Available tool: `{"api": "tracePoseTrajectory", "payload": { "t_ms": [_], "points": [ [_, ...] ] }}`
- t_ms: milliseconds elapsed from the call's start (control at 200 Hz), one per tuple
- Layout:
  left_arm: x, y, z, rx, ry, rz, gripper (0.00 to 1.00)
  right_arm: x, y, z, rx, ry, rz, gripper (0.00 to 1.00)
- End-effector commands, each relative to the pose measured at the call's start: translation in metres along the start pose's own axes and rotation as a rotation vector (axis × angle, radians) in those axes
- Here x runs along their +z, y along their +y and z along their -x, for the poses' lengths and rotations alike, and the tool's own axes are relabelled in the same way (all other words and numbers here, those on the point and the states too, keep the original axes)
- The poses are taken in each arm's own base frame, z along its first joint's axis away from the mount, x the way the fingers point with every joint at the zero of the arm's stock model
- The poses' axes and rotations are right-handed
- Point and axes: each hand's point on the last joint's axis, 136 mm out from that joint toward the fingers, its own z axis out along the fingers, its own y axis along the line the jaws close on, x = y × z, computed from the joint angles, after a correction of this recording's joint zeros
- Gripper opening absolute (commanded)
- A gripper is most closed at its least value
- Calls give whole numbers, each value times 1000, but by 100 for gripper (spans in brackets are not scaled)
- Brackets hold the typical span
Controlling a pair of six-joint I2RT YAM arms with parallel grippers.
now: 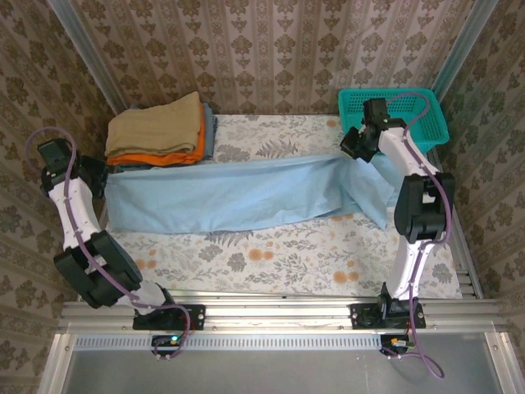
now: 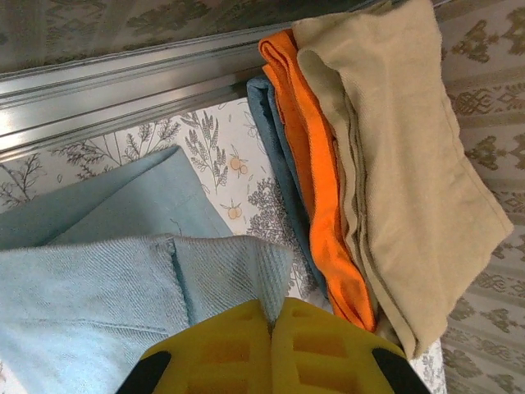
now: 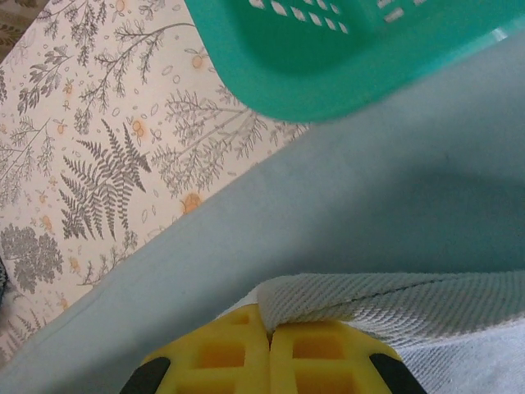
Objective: Fold and stack the trousers
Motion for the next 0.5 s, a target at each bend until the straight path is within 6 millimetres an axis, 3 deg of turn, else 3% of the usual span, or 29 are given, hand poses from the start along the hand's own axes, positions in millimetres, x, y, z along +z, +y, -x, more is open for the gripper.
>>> {"api": "tracePoseTrajectory", "payload": {
  "t_ms": [0, 335, 495],
  "points": [
    [1, -6, 49, 39, -185, 7, 0, 5, -26, 26, -28, -49, -118, 1],
    [47, 2, 37, 79, -156, 132, 0, 43, -31, 38, -29, -11, -153, 6],
    [60, 22, 23, 66, -126, 188, 0, 47, -29, 37, -26, -5, -142, 21]
  ]
}}
